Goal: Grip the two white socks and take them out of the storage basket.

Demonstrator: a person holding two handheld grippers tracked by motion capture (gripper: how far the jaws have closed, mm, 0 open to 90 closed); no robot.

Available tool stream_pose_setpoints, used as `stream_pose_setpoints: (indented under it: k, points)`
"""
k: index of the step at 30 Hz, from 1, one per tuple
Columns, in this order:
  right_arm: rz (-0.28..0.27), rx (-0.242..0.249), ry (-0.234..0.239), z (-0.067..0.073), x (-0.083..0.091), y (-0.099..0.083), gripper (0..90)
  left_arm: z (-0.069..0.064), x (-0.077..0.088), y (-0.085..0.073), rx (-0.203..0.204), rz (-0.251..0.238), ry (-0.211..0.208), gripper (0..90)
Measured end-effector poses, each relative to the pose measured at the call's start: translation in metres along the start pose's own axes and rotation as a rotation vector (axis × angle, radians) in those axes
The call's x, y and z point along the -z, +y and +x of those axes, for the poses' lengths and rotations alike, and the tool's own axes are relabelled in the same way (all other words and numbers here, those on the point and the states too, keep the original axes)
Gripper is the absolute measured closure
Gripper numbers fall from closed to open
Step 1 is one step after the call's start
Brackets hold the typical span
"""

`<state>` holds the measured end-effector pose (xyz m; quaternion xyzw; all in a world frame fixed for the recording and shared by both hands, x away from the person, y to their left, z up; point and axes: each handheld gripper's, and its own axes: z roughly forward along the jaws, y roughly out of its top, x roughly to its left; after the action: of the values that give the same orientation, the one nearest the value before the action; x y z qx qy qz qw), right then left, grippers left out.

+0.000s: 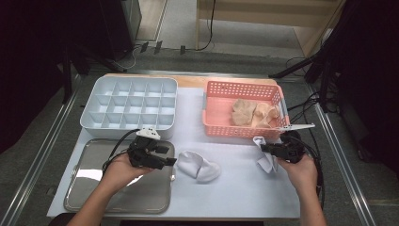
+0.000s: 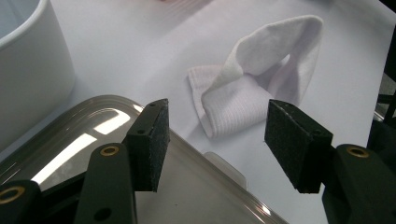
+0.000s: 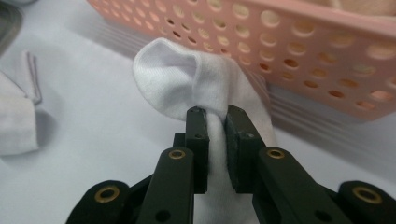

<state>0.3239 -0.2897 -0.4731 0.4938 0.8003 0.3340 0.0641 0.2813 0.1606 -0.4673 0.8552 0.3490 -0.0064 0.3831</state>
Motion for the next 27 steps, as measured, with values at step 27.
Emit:
stream_pose_setpoints:
  k: [27]
  points:
    - [-0.035,0.047,-0.012,0.029,0.005,0.011,65.3,-0.002,-0.001,0.000,-0.009,-0.012,0.016,41.3]
